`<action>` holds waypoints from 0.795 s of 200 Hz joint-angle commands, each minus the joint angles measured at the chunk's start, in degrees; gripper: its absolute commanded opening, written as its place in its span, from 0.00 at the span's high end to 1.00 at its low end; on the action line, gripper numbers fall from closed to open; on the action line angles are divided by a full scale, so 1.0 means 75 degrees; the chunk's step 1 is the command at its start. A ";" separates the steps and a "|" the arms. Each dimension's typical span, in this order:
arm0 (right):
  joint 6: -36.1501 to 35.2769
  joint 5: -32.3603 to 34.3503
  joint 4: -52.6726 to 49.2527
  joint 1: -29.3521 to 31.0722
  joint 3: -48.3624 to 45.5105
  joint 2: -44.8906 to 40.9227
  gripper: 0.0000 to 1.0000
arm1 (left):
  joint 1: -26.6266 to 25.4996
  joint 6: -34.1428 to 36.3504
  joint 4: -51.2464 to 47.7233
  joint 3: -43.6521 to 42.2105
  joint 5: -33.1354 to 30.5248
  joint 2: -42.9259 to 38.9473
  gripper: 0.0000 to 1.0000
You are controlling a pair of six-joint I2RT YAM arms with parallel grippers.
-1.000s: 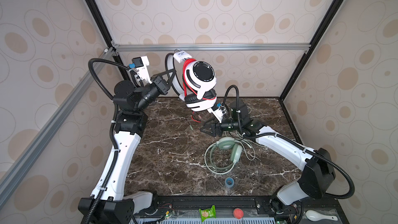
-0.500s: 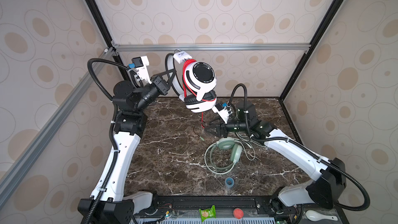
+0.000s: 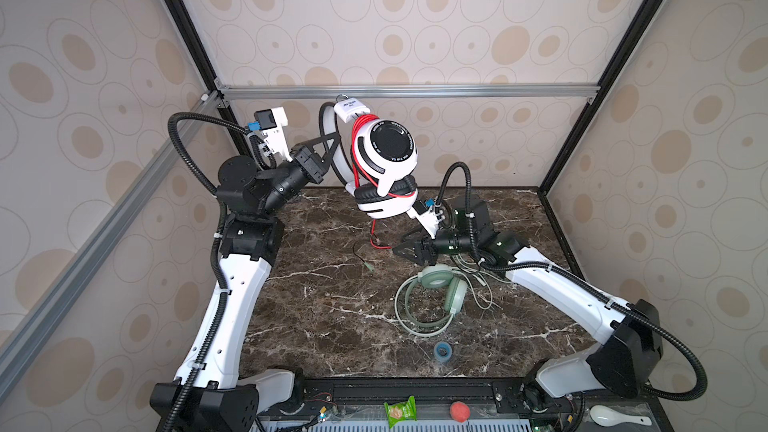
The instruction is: Wrap the headphones
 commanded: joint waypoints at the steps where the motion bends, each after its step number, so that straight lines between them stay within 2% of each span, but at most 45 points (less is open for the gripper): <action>1: -0.0152 -0.0136 0.0180 0.0069 0.0400 0.0122 0.48 | 0.0047 -0.0435 0.0614 0.0189 0.0008 -0.0245 1.00; 67: -0.0367 0.0168 -0.0229 0.0059 0.0983 0.0188 0.50 | 0.0047 -0.0528 0.0764 0.0096 0.0122 -0.0201 1.00; 159: -0.0368 -0.0228 -0.0097 0.0070 0.0769 0.0470 0.64 | 0.0047 -0.0623 0.0876 0.0053 0.0113 -0.0189 1.00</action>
